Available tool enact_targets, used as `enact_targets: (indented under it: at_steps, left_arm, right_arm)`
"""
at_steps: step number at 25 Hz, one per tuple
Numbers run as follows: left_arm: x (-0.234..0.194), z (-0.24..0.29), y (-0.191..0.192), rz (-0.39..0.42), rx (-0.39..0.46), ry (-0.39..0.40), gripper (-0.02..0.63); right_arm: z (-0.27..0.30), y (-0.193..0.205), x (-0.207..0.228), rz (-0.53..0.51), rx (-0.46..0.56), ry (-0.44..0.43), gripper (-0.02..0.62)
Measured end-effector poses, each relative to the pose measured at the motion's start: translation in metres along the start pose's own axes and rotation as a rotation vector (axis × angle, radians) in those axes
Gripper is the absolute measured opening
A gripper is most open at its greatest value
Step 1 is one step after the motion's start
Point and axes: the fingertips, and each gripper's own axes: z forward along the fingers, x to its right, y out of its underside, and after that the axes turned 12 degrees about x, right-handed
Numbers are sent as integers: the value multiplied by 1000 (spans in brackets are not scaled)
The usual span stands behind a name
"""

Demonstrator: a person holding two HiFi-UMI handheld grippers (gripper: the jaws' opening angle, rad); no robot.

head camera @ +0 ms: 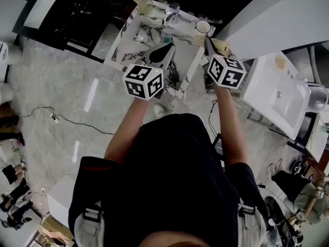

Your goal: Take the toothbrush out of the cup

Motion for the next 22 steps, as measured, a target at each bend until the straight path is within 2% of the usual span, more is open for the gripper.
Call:
enact_targets:
  at_steps: [9, 22]
  left_arm:
    - [1, -39, -7, 3, 27, 2, 17]
    - [-8, -82, -10, 4, 51, -26, 17]
  right_arm:
    - [-24, 0, -36, 24, 38, -19, 67]
    - [-37, 13, -80, 26, 36, -67, 67]
